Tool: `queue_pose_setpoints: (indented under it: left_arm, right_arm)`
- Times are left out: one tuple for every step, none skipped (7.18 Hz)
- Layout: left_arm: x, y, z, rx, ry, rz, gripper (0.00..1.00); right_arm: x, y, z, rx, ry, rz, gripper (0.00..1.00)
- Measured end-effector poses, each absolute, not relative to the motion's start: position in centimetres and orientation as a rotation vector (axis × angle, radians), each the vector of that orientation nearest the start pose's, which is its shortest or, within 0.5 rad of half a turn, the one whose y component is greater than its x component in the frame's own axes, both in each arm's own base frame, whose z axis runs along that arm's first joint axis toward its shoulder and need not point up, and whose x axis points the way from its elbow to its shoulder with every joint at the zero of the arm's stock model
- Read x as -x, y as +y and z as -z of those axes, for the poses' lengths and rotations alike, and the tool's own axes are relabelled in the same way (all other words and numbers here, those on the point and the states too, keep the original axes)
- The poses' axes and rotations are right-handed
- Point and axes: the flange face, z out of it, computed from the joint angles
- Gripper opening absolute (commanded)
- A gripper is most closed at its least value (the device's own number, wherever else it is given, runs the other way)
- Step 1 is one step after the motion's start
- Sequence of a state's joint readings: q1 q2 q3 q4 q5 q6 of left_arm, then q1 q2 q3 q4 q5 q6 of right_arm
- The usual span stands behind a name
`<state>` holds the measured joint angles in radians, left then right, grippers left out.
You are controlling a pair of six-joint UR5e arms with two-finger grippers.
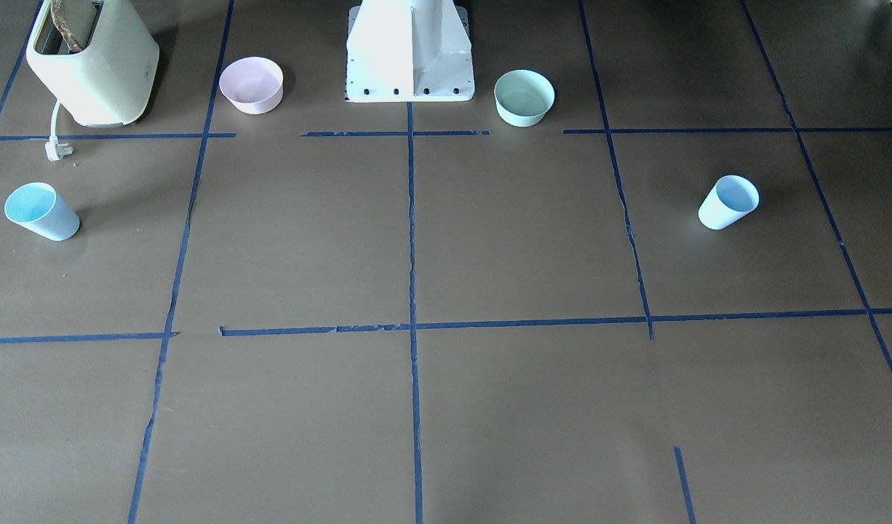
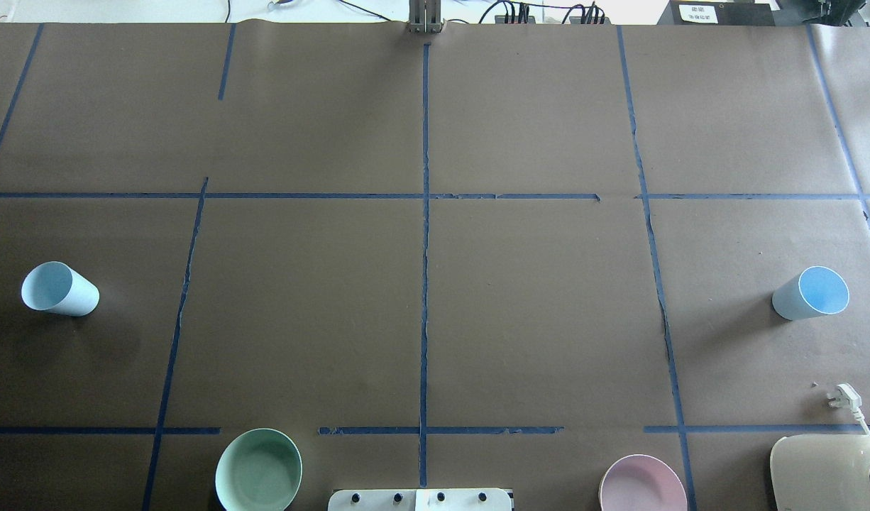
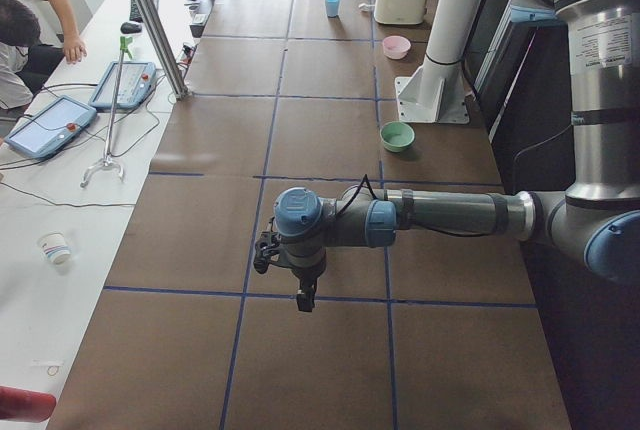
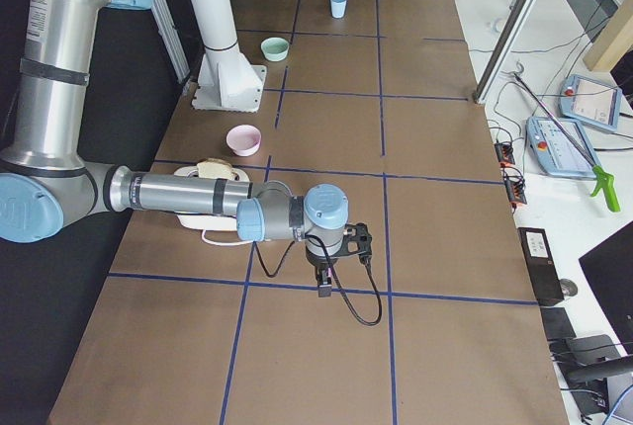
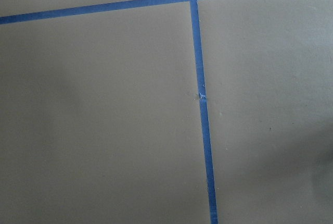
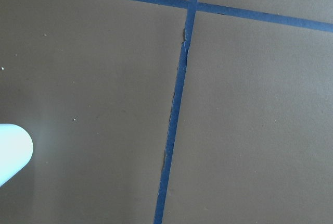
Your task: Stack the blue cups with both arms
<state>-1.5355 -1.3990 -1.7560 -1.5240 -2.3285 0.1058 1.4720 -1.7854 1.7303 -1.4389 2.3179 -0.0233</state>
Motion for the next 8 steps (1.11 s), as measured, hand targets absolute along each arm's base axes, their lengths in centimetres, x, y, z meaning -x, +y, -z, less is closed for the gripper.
queue_pose_setpoints:
  left_arm:
    - [5.0,-41.9,-65.1,0.004,0.759,-0.122,1.00]
    - [5.0,-41.9,-65.0,0.002,0.759,-0.124,1.00]
    - [5.0,-41.9,-64.8,-0.001,0.758,-0.125,1.00]
    - [5.0,-42.1,-64.2,-0.013,0.757,-0.127,1.00]
    - [4.9,-42.9,-62.9,-0.052,0.756,-0.140,1.00]
    - [4.9,-44.2,-61.4,-0.116,0.753,-0.164,1.00]
    - [4.6,-45.9,-59.9,-0.184,0.751,-0.190,1.00]
    - [4.0,-47.2,-58.7,-0.215,0.756,-0.191,1.00]
  right_arm:
    - [-2.5,-41.1,-66.4,-0.046,-0.750,0.146,1.00]
    - [-2.5,-41.1,-66.3,-0.048,-0.751,0.147,1.00]
    - [-2.4,-41.2,-66.2,-0.050,-0.751,0.148,1.00]
    - [-2.4,-41.2,-66.0,-0.053,-0.751,0.150,1.00]
    - [-2.4,-41.3,-65.8,-0.057,-0.752,0.153,1.00]
    - [-2.3,-41.3,-65.5,-0.061,-0.753,0.155,1.00]
    - [-2.3,-41.4,-65.3,-0.065,-0.754,0.156,1.00]
    - [-2.2,-41.4,-65.1,-0.067,-0.755,0.158,1.00]
